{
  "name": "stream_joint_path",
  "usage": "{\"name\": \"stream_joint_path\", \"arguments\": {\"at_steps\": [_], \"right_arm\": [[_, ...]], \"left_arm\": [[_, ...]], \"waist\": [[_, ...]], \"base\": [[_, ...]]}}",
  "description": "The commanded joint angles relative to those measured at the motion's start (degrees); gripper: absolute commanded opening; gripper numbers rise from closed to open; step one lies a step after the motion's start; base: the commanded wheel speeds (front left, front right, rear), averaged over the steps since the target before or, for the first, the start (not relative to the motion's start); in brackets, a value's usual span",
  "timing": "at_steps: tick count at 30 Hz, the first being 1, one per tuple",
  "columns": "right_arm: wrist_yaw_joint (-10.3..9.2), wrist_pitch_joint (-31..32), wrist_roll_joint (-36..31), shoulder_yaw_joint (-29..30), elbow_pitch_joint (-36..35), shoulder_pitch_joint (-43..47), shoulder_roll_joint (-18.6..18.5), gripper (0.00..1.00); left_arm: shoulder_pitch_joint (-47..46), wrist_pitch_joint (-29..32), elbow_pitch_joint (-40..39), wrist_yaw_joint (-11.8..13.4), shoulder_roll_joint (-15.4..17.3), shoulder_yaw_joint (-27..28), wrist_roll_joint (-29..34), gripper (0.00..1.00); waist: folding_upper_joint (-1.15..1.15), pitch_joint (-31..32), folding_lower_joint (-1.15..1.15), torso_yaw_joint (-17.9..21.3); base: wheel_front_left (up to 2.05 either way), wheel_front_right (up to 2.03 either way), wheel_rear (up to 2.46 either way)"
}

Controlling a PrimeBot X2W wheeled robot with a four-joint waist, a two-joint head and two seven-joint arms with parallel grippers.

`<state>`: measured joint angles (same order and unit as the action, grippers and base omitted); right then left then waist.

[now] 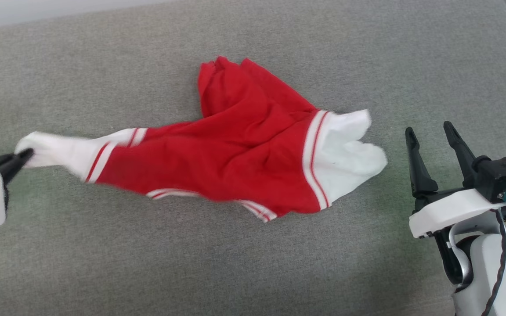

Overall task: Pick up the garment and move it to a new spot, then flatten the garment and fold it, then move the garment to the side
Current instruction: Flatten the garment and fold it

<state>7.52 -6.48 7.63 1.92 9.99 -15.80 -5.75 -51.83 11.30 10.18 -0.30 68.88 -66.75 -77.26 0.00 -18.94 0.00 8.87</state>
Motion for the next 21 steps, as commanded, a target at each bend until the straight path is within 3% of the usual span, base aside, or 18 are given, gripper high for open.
{"name": "stream_joint_path", "arguments": {"at_steps": [1, 6, 11, 18, 19, 20, 21], "right_arm": [[-0.06, 0.34, -0.04, -0.02, -0.15, 0.44, -0.27, 1.00], [-0.06, 1.17, 0.19, 0.15, -1.28, 0.84, -0.78, 1.00], [-0.06, 2.12, 0.39, 0.21, -2.05, 1.40, -1.34, 1.00], [-0.06, 3.65, 0.29, 0.62, -3.48, 2.34, -1.89, 1.00], [-0.06, 3.94, 0.21, 0.56, -3.69, 2.40, -2.00, 1.00], [-0.05, 4.19, 0.08, 0.41, -3.89, 2.44, -2.12, 1.00], [-0.06, 4.42, 0.03, 0.21, -3.99, 2.56, -2.30, 1.00]], "left_arm": [[0.61, -0.86, 0.02, 0.22, 0.05, 0.45, -0.16, 0.00], [3.31, -8.27, 2.53, 1.18, 0.60, 0.86, 1.37, 0.00], [7.18, -11.95, 5.78, 2.80, -0.24, -0.90, 1.89, 0.00], [10.02, -16.63, 11.01, 3.82, -4.06, -1.64, 2.45, 0.00], [10.19, -17.43, 11.53, 3.52, -4.69, -1.58, 2.51, 0.17], [10.40, -18.24, 12.09, 3.24, -5.26, -1.28, 2.07, 0.41], [10.72, -18.86, 12.57, 2.89, -5.80, -1.14, 1.70, 0.48]], "waist": [[0.00, 0.06, 0.00, -0.19], [0.00, 0.29, 0.00, -0.59], [0.00, 0.69, 0.00, -0.66], [0.00, 1.18, 0.00, -0.96], [0.00, 1.31, 0.00, -1.04], [0.00, 1.48, 0.00, -1.12], [0.00, 1.76, 0.00, -1.22]], "base": [[0.00, 0.00, 0.00], [0.00, 0.00, 0.00], [0.00, 0.00, 0.00], [0.00, 0.00, 0.00], [0.00, 0.00, 0.00], [0.00, 0.00, 0.00], [0.00, 0.00, 0.00]]}}
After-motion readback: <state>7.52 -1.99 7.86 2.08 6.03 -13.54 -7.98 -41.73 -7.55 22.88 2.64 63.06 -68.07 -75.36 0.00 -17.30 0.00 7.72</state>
